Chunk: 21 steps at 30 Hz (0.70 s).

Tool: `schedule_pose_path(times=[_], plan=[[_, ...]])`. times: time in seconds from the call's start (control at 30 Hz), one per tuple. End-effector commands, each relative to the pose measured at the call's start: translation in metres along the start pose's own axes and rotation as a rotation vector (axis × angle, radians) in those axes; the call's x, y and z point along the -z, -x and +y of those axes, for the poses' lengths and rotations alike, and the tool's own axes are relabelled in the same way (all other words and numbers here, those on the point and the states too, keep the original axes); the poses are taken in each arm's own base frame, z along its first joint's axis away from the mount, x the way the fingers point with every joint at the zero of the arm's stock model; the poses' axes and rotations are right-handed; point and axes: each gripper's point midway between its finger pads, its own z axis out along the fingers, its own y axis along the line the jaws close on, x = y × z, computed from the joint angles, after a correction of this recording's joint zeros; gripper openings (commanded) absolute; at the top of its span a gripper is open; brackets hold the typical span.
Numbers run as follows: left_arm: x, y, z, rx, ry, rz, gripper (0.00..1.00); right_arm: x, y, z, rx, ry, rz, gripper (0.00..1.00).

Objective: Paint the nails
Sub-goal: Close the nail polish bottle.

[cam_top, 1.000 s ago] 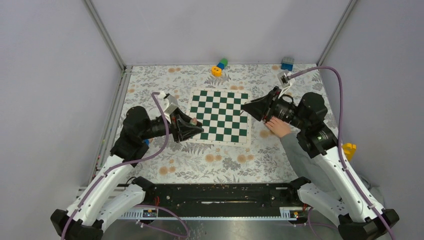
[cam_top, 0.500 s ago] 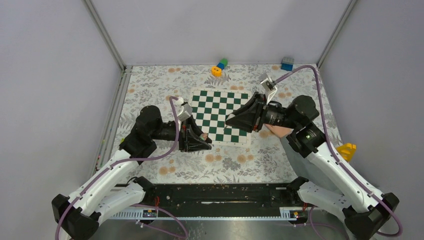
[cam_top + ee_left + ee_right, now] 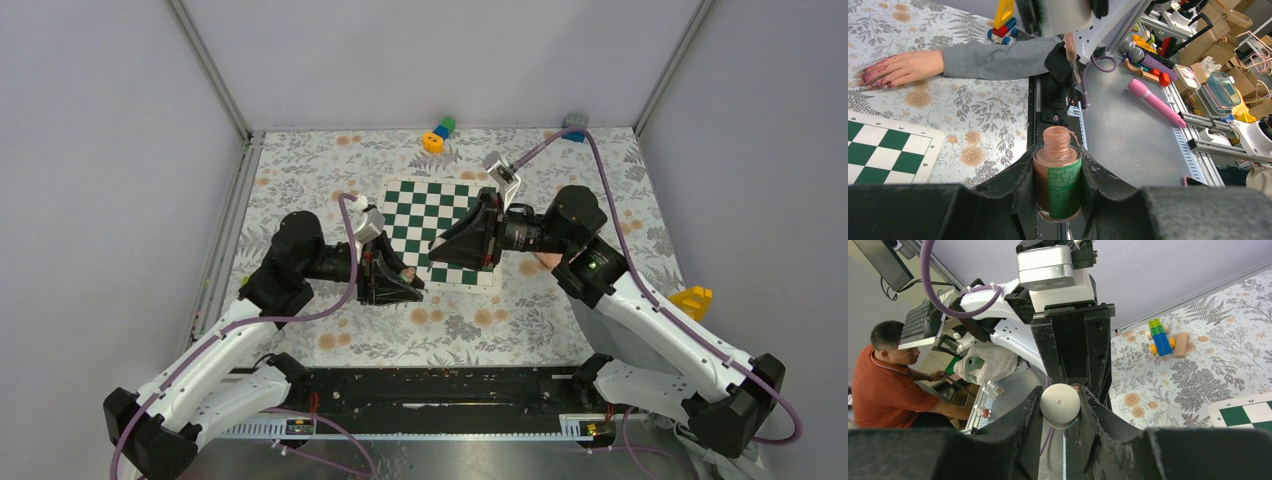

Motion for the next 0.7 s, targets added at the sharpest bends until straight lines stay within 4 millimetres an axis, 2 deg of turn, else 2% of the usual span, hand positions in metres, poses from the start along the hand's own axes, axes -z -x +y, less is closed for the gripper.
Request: schedule_pose_path(times=[0.0, 0.27, 0.67], plan=[[0.000, 0.021, -0.014, -0.094, -0.051, -0.037, 0.00, -0.005, 0.023, 0.016, 0.076, 0.034, -0.061, 0.00], [0.000, 0.021, -0.015, -0.093, -0.056, -0.035, 0.00, -0.015, 0.021, 0.007, 0.059, 0.018, -0.065, 0.00], [-0.001, 0.020, -0.014, -0.088, -0.059, -0.032, 0.00, -0.024, 0.023, 0.009, 0.053, 0.035, -0.057, 0.00]])
